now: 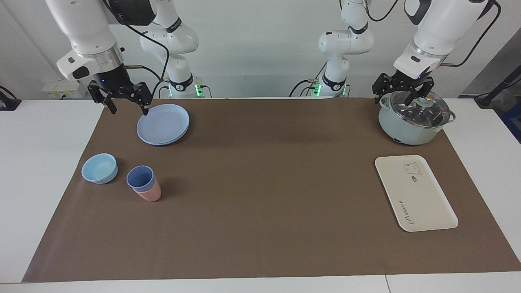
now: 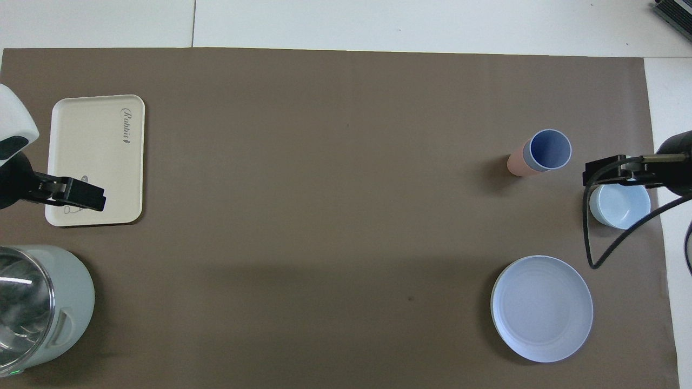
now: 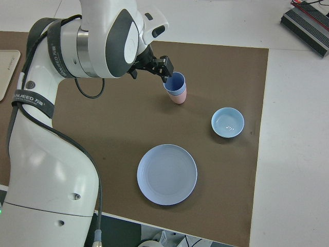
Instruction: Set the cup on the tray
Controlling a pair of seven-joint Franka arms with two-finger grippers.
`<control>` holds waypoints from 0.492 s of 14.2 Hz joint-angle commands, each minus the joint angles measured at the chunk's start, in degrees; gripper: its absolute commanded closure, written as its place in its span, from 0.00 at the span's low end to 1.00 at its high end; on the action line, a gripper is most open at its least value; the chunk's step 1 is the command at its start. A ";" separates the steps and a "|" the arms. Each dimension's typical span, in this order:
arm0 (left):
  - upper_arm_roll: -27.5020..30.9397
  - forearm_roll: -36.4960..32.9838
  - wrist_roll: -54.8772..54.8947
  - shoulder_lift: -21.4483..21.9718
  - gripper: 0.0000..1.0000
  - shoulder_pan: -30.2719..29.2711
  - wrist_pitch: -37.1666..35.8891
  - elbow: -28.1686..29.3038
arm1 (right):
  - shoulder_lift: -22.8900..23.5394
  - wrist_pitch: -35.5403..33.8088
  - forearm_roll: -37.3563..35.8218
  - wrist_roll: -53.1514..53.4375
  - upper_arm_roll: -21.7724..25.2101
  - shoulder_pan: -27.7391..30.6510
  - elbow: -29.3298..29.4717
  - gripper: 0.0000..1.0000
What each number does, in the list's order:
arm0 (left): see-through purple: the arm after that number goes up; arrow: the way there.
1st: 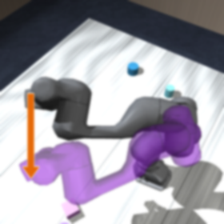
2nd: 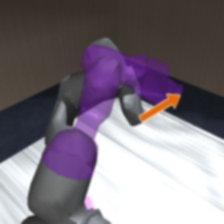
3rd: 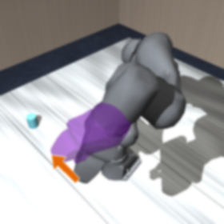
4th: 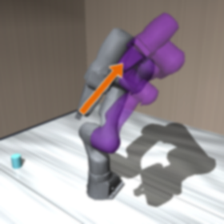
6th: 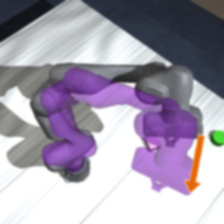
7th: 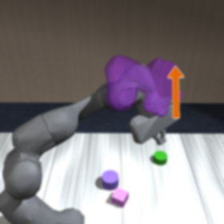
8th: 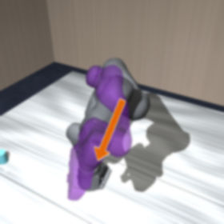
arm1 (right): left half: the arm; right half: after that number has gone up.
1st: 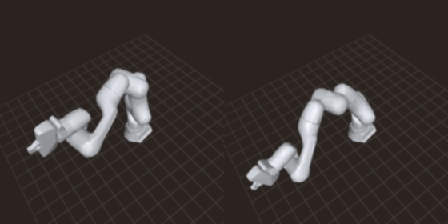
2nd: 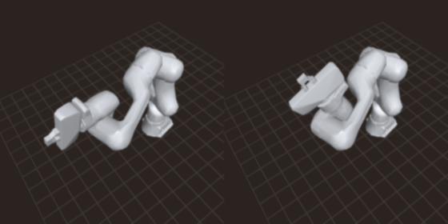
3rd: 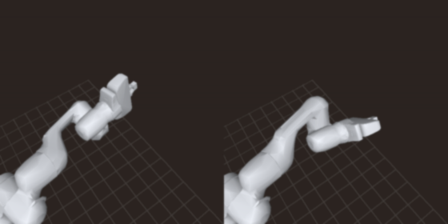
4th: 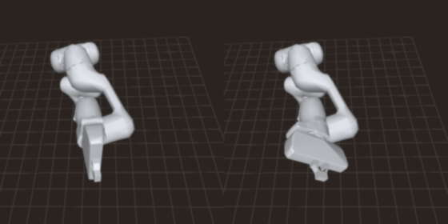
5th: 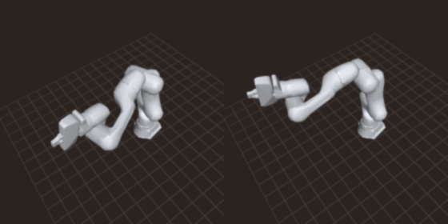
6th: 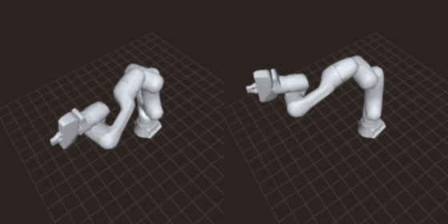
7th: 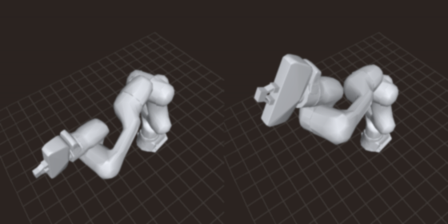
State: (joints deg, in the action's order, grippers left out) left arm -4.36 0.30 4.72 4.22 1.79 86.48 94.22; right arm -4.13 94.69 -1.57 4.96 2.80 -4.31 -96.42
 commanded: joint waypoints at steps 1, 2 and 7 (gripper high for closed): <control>-0.38 -1.09 0.46 0.79 0.00 -0.65 -0.61 0.71 | -0.88 1.29 -0.46 -1.10 -0.17 0.53 -1.49 0.01; -0.38 -1.09 0.46 0.79 0.00 -0.65 -0.61 0.71 | -0.88 1.38 -0.37 -1.09 -0.17 0.62 -1.49 0.00; -0.38 -1.09 0.46 0.79 0.00 -0.65 -0.61 0.71 | -3.08 -2.75 -0.19 -2.23 -0.17 0.62 -1.41 0.00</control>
State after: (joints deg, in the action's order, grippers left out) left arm -4.36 0.30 4.72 4.22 1.79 86.48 94.22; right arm -5.10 93.35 -1.57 4.71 2.83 -4.20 -96.45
